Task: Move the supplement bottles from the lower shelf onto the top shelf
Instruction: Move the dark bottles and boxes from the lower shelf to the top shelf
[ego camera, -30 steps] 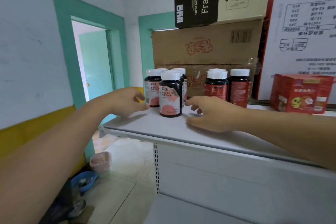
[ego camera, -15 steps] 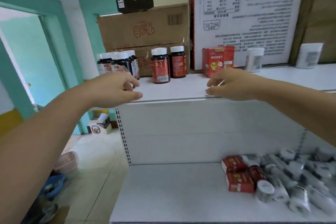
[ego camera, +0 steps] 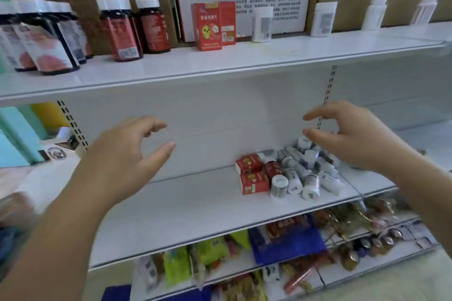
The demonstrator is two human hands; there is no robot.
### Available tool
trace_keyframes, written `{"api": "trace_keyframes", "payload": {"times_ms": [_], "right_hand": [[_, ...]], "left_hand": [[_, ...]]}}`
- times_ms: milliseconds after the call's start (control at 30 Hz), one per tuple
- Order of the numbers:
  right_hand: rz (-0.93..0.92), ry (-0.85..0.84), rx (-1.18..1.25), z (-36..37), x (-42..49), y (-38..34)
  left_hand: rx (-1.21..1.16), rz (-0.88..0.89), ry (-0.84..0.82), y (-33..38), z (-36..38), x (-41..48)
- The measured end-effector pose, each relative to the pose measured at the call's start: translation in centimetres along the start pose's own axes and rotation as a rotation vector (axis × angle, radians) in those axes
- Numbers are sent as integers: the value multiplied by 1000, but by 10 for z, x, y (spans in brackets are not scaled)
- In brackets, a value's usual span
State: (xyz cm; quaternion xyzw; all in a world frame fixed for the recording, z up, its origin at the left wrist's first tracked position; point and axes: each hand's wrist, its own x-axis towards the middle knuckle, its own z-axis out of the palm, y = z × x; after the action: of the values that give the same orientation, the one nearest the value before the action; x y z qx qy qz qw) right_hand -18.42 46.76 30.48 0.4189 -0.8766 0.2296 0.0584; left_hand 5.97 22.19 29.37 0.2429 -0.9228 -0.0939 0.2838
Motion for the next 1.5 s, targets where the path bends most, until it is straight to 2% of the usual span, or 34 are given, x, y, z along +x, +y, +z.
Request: {"api": "trace_keyframes", "payload": {"times_ms": [133, 333, 467, 533, 667, 800, 900, 967, 1067, 1100, 1200, 1267, 1400, 1500], "right_hand": [[75, -42, 52, 53, -9, 37], [222, -115, 220, 137, 7, 96], [303, -211, 380, 201, 29, 140], [326, -260, 381, 229, 42, 161], [208, -322, 255, 279, 69, 191], [16, -301, 57, 310, 85, 198], [-6, -364, 76, 311, 91, 200], [132, -333, 246, 297, 95, 197], [464, -193, 671, 268, 98, 187], [565, -190, 885, 259, 98, 183], [740, -202, 1757, 243, 94, 167], [856, -228, 2101, 229, 86, 152], [729, -332, 2109, 193, 63, 119], [618, -383, 2044, 165, 45, 99]], "left_hand": [[-17, -102, -141, -3, 82, 3], [-190, -294, -325, -6, 205, 27], [-197, -321, -502, -1, 288, 49], [-183, -302, -562, 5, 324, 61], [-165, -259, -653, 14, 385, 86], [31, -197, -722, 5, 425, 96], [32, -208, -672, -2, 432, 93], [-64, -270, -638, -3, 424, 92], [-221, -415, -577, -2, 399, 92], [-282, -458, -564, -1, 388, 91], [-548, -578, -513, 11, 349, 87], [-746, -641, -491, 25, 317, 82], [-985, -661, -429, 47, 261, 67], [-1038, -622, -396, 57, 223, 56]]}}
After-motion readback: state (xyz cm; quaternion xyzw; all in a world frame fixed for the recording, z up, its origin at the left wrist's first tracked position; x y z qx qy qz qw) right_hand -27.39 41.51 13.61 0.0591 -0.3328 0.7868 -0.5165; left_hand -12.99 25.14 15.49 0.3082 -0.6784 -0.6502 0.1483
